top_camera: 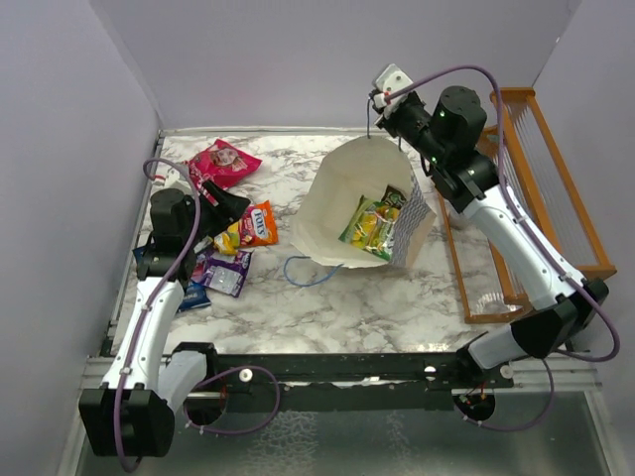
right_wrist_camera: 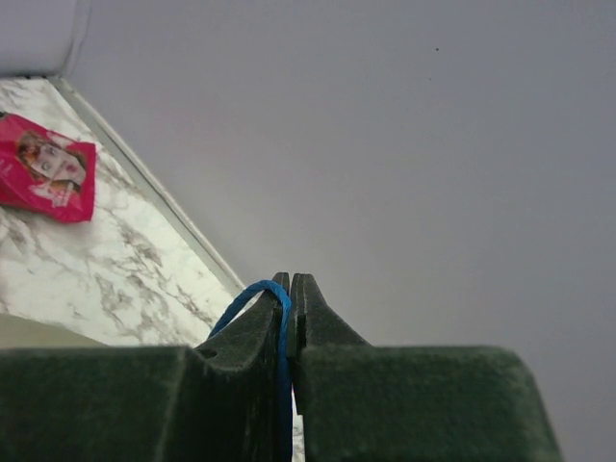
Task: Take the snacks out of the paper bag
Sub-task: Take out the snack from the paper bag, then adjust the paper bag at the center of the board.
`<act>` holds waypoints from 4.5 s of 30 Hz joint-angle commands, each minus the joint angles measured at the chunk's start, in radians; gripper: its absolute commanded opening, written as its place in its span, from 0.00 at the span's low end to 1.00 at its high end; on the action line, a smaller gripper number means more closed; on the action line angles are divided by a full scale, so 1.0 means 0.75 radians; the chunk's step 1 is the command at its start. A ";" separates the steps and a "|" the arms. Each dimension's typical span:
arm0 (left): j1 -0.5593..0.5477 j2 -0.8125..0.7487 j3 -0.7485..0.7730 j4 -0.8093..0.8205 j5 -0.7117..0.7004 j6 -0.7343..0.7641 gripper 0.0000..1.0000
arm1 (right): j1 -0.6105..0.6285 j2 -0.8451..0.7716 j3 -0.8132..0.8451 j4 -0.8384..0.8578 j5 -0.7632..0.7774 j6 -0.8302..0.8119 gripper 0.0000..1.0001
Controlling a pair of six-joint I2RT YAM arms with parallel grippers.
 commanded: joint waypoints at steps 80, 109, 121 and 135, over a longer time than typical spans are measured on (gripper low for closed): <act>-1.136 0.158 0.443 0.082 -0.468 0.007 0.56 | -0.002 0.085 0.191 0.041 -0.100 0.201 0.02; -1.177 0.162 0.166 0.272 -0.525 -0.101 0.54 | 0.127 -0.101 -0.184 0.173 -0.300 0.785 0.02; -1.255 0.377 0.242 0.290 -0.603 -0.061 0.45 | 0.235 -0.098 -0.183 0.176 0.056 0.753 0.02; -1.275 0.278 0.553 0.129 -0.425 0.130 0.57 | -0.067 0.038 0.049 0.070 0.242 0.338 0.02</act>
